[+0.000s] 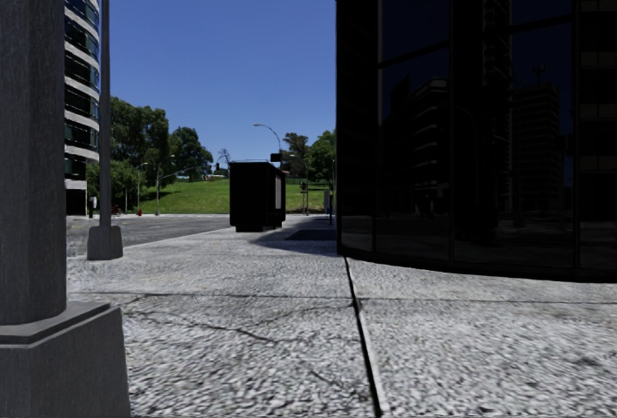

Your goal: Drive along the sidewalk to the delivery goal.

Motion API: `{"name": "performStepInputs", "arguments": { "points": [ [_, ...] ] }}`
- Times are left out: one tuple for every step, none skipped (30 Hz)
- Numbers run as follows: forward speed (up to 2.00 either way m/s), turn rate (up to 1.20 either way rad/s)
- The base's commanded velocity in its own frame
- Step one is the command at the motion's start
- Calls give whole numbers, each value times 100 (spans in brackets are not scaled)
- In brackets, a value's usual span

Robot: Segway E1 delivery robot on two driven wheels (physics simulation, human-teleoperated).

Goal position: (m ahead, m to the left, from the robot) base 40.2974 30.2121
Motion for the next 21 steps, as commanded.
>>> {"name": "performStepInputs", "arguments": {
  "points": [
    [155, 0],
    [155, 0],
    [155, 0],
    [155, 0],
    [155, 0],
    [155, 0],
    [155, 0],
    [155, 0],
    [155, 0],
    [155, 0],
    [155, 0],
    [155, 0],
    [155, 0],
    [155, 0],
    [155, 0],
    [155, 0],
    [155, 0],
    [155, 0],
    [155, 0],
    [155, 0],
    [155, 0]
  ]
}}
